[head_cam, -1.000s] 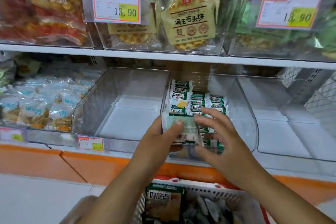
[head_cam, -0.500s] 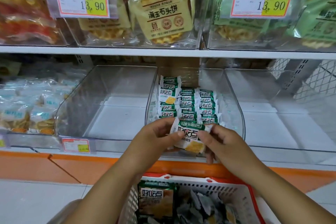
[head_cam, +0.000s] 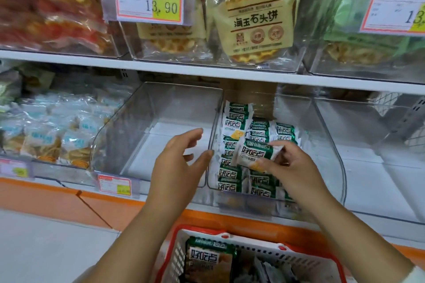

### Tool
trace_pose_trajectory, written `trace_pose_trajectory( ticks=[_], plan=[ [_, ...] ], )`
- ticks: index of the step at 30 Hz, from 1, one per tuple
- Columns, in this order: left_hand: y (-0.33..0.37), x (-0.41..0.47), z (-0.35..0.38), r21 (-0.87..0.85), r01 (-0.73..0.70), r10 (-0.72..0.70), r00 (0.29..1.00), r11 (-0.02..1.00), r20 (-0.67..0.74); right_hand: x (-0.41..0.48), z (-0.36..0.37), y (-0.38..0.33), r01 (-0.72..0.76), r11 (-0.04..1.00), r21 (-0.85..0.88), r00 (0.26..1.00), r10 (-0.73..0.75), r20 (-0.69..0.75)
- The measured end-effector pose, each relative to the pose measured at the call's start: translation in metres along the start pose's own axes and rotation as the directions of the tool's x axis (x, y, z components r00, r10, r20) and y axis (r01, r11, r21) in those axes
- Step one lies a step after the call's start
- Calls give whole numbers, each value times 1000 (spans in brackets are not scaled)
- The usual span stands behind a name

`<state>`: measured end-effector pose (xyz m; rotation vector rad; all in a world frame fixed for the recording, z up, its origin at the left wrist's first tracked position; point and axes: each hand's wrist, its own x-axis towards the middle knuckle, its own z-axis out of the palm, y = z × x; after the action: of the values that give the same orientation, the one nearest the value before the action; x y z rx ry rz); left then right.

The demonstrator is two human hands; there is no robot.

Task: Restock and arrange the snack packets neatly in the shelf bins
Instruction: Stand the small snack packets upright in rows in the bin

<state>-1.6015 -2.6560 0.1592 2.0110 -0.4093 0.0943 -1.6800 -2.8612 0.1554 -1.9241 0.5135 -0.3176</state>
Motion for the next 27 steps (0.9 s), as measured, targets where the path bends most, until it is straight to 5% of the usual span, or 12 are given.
trace_pose_trajectory(
  ticks=[4,8,12,21,25,27],
  plan=[
    [-22,4,4,121,116,-141,965,986,221,56,31,3,52,989,-136,999,-53,2],
    [-26,1,12,195,25,-95,929,981,357,93,63,17,38,979,-201,998,-46,-35],
    [-27,2,12,192,26,-91,935,981,341,104,76,27,6,993,-120,984,-27,-175],
    [-25,3,10,185,4,-54,961,983,271,91,62,16,-17,973,-232,979,-31,-201],
    [-9,-14,7,179,-183,179,983,967,36,22,22,-10,169,982,-84,956,-184,-228],
    [-7,-37,13,151,-301,301,953,941,25,-28,6,-13,228,973,40,946,-212,-244]
  ],
)
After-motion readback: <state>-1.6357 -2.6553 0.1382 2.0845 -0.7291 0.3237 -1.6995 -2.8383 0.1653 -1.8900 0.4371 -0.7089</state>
